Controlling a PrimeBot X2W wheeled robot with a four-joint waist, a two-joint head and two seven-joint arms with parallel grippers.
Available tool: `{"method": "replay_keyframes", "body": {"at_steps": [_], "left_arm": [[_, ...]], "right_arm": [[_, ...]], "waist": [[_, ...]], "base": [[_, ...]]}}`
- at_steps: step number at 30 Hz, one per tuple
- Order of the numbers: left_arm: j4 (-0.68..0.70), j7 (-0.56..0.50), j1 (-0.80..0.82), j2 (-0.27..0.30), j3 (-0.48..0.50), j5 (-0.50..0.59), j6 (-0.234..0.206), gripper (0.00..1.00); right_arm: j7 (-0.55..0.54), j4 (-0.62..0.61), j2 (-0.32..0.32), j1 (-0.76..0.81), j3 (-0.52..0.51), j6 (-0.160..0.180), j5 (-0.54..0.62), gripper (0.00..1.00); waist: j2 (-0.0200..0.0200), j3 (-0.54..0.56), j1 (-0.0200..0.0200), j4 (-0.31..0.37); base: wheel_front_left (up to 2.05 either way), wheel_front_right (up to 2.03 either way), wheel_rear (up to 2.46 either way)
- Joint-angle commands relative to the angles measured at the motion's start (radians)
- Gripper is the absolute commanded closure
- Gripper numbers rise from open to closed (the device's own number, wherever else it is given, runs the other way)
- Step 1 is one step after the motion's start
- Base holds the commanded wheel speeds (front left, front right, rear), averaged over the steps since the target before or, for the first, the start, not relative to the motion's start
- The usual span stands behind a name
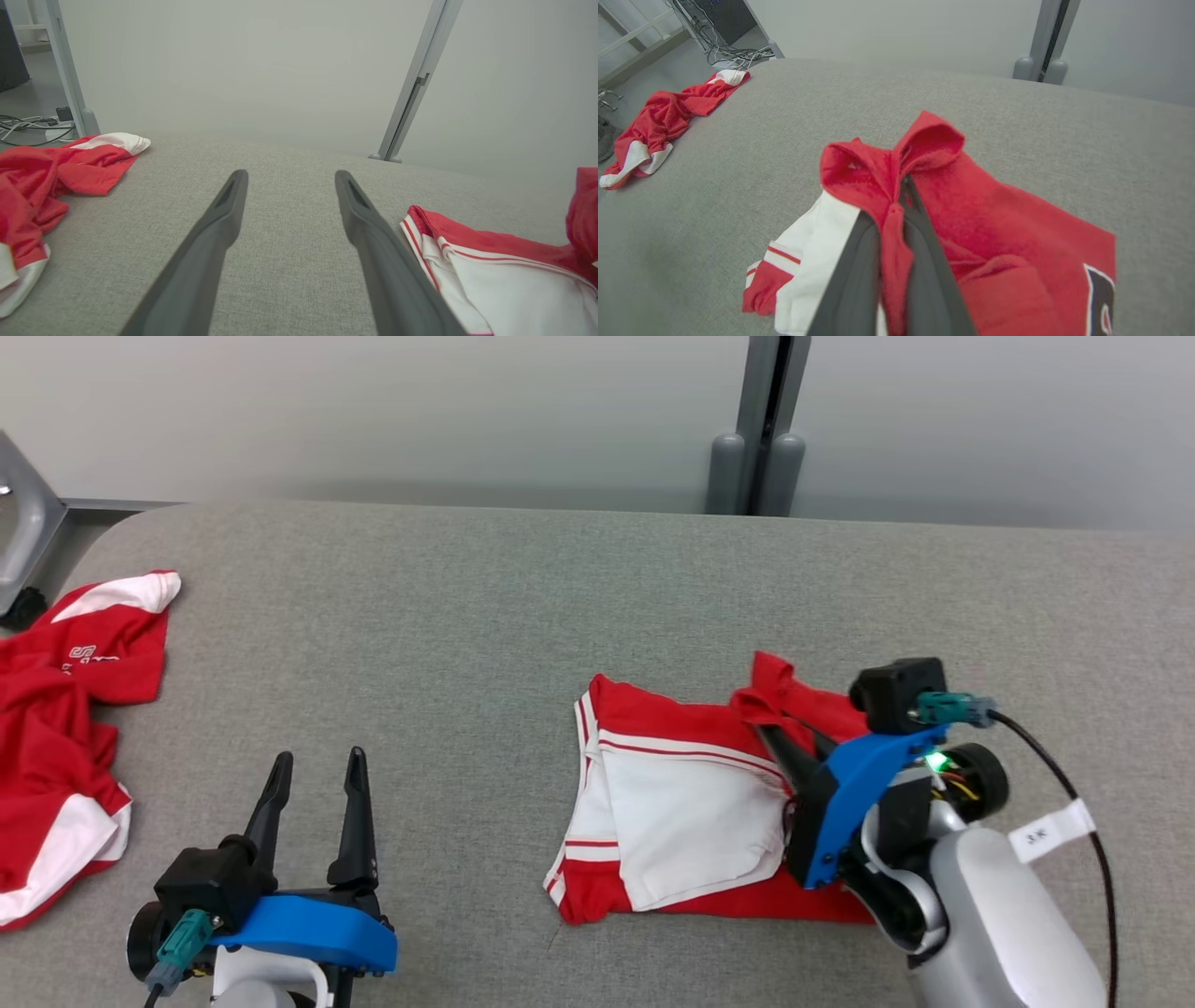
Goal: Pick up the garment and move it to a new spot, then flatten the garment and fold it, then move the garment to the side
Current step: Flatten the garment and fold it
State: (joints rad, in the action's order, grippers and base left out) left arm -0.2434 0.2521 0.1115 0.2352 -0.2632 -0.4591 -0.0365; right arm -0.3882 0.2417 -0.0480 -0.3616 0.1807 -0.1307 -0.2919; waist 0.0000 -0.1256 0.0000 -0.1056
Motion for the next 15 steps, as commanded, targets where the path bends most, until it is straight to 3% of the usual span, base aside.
{"method": "replay_keyframes", "body": {"at_steps": [1,15], "left_arm": [[0.005,-0.003,0.016,0.003,-0.002,-0.003,0.002,0.00],[-0.023,-0.001,0.048,-0.020,-0.038,-0.001,0.018,0.00]], "right_arm": [[0.021,0.029,-0.005,-0.031,0.032,0.000,-0.026,1.00],[0.182,0.403,-0.004,-0.253,0.223,0.000,-0.165,1.00]], "waist": [[0.0000,-0.006,0.0000,-0.012],[0.0000,-0.039,0.0000,-0.106]], "base": [[0.00,0.00,0.00],[0.00,0.00,0.00]]}}
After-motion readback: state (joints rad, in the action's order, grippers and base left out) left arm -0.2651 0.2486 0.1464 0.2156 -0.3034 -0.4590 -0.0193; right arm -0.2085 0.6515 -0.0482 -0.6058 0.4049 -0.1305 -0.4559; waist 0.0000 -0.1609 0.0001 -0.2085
